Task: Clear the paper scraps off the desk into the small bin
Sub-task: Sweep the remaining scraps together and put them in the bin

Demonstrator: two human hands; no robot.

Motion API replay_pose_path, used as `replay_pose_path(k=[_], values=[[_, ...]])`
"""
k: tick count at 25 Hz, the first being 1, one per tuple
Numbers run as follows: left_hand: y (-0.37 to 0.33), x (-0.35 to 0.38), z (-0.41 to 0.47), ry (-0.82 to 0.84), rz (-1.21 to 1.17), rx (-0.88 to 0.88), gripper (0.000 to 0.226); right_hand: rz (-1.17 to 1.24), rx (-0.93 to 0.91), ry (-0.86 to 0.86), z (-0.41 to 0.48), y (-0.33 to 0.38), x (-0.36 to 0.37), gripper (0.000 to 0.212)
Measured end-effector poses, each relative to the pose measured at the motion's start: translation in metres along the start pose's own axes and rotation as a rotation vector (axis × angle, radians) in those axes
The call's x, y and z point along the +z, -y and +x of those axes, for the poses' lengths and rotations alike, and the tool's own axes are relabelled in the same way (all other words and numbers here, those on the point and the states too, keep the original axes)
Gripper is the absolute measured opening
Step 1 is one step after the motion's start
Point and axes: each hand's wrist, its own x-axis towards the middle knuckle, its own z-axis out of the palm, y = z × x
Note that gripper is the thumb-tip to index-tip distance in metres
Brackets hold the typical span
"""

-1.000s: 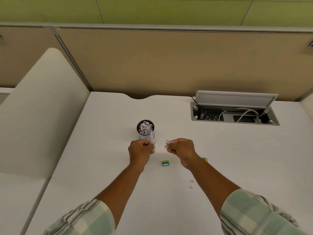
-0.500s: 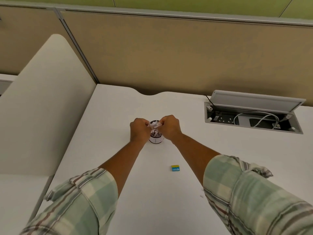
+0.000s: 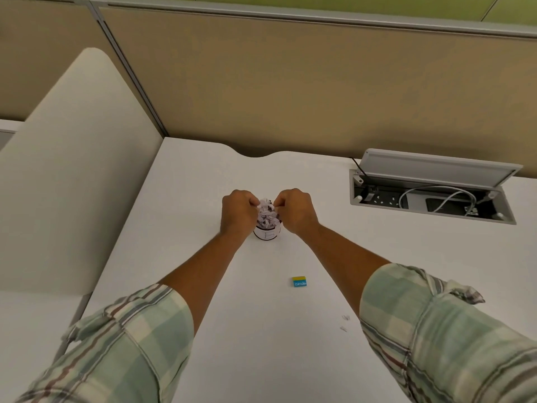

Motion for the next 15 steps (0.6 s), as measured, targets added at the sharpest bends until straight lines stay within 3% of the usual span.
replay_pose_path(k=[3, 5, 9, 15], values=[[0.003, -0.002, -0.004, -0.036, -0.043, -0.025, 0.016, -0.036, -0.050, -0.025, -0.007, -0.003, 0.004, 0.025], [0.006, -0.002, -0.005, -0.061, -0.079, -0.064, 0.018, -0.085, -0.208, -0.018, -0.015, -0.007, 0.010, 0.026], [0.015, 0.001, -0.008, -0.077, -0.120, -0.156, 0.019, -0.362, -0.503, 0.034, -0.029, -0.015, 0.030, 0.050], [0.027, 0.010, -0.004, -0.024, -0.241, -0.291, 0.023, -0.706, -0.431, 0.264, -0.030, -0.026, 0.051, 0.076]])
